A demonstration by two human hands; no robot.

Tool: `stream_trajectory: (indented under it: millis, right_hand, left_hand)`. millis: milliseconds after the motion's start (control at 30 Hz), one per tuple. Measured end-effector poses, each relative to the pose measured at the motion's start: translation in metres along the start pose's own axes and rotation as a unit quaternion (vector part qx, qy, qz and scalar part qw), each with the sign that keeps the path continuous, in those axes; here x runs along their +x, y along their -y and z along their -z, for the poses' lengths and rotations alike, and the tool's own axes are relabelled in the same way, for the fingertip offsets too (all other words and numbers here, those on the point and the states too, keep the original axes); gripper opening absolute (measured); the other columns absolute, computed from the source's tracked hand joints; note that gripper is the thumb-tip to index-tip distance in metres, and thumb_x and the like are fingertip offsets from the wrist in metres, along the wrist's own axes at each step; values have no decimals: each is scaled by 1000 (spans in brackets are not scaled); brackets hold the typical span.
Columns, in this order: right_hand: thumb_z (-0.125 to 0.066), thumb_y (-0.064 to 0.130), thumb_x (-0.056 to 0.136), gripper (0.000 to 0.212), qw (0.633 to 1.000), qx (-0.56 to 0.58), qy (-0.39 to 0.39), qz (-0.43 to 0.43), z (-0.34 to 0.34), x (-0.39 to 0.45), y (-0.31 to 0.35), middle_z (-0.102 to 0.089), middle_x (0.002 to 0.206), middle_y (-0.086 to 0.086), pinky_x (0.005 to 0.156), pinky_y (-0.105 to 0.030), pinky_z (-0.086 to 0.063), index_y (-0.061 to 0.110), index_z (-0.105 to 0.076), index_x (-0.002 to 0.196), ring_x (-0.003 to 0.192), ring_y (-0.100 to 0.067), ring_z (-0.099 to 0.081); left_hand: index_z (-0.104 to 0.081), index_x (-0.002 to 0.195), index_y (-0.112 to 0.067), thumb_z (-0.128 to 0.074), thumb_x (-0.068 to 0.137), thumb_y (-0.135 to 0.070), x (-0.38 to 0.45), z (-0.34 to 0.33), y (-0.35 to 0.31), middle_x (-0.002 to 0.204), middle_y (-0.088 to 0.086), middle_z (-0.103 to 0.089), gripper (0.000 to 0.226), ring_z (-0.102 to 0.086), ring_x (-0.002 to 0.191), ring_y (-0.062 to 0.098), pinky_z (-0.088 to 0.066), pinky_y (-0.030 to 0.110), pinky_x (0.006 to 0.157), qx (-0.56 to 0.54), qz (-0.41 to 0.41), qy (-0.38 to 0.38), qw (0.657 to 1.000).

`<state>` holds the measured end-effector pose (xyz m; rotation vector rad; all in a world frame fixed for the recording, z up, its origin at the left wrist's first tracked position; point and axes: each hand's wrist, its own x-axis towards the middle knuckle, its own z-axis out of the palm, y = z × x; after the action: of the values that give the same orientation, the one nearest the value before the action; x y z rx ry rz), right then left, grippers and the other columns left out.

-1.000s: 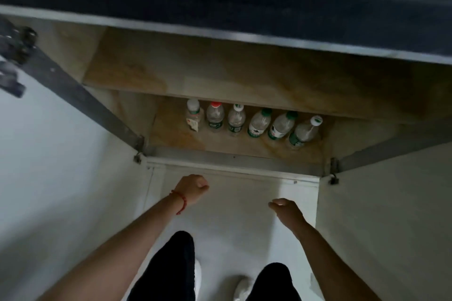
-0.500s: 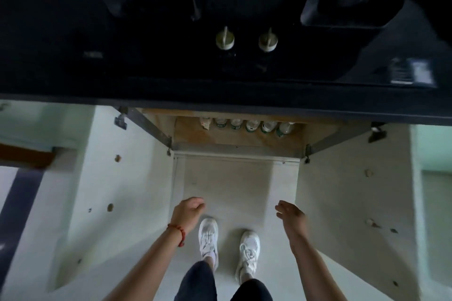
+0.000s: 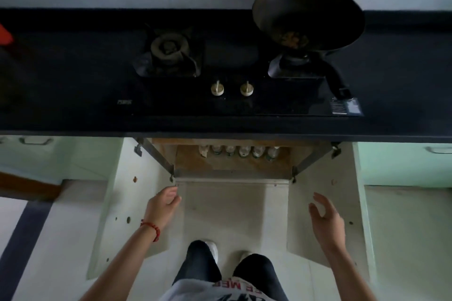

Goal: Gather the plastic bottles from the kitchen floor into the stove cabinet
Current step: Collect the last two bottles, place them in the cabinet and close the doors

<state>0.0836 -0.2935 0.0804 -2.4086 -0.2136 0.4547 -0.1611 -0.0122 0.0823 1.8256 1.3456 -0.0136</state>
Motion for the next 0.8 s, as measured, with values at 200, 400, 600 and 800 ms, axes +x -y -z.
stream_trajectory:
  millis: [200,400,600,800]
  right_hand:
    - [-58,11,86,55,997,-74,-34,12,27,21,-6,-41,145,-16,110,-47,-31,10,-39,137,134,-34,-35]
    - [-57,15,84,65,985,-143,-61,-79,35,39,-24,-15,155,-20,117,-43,-7,7,-27,142,144,-32,-8]
    - [-58,9,79,57,974,-99,-53,-198,35,40,-36,-46,130,-32,97,-47,-38,-1,-37,131,119,-45,-45]
    - [-53,3,79,30,973,-90,-56,-204,28,38,-29,-59,113,-32,84,-43,-44,-5,-54,108,102,-46,-56]
  left_hand:
    - [-51,127,-4,-59,84,-10,11,31,16,133,18,-54,44,-46,127,33,-39,42,103,89,-41,-110,989]
    - [-47,130,-5,-62,79,-9,25,61,47,143,17,-41,53,-33,135,34,-25,54,107,170,44,-202,963]
    - [-32,138,-6,-57,81,-11,28,69,75,139,25,-41,63,-42,124,44,-35,51,101,75,186,-164,966]
    - [-53,111,1,-48,82,-8,30,64,75,108,28,-65,30,-56,103,46,-43,45,87,68,212,-162,961]
